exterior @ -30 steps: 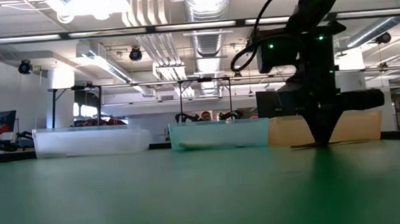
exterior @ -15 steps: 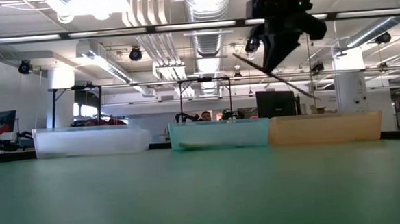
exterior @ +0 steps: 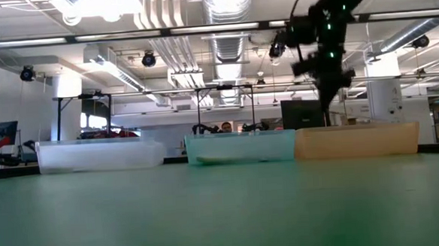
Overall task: Sort silverware by color (type)
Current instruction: Put the gold knife into the yellow bin, then return to Home Position
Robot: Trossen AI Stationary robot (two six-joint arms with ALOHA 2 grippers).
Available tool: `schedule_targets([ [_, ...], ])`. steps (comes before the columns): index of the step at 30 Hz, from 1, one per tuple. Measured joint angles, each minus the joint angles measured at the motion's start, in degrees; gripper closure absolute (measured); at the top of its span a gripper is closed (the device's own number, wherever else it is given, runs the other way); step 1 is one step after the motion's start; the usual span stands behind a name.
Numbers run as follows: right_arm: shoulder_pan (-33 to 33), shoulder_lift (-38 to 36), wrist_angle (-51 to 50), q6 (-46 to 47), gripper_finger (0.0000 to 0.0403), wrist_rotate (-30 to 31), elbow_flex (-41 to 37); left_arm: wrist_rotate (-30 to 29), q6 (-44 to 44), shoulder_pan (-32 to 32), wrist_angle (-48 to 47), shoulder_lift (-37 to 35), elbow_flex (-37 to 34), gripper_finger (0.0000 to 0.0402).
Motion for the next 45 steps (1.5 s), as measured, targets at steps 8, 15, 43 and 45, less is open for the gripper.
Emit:
schedule_targets([
  [8,-8.1,3.5,-0.3,7.3,0.0354,-1.4,-4.0,0.0,-0.1,-0.2,-0.5,0.0,0.0,0.0267],
  [15,-8.1,-4.1,0.1,12.1,0.0316,-19.9,-1.2,0.0,0.7,-0.2,-2.1,-0.4,0.0,0.0267],
  [43,-5.0,-44.8,8.2,36.1,0.0321,-46.5,-11.3,2.0,-6.2,-0.5,1.4,-50.8,-57.7,0.0267],
  [45,-5.0,-45.9,11.6,38.6,0.0321,-46.5,-11.3,2.1,-3.2,-0.6,5.9,-55.9,-64.7,0.0267],
])
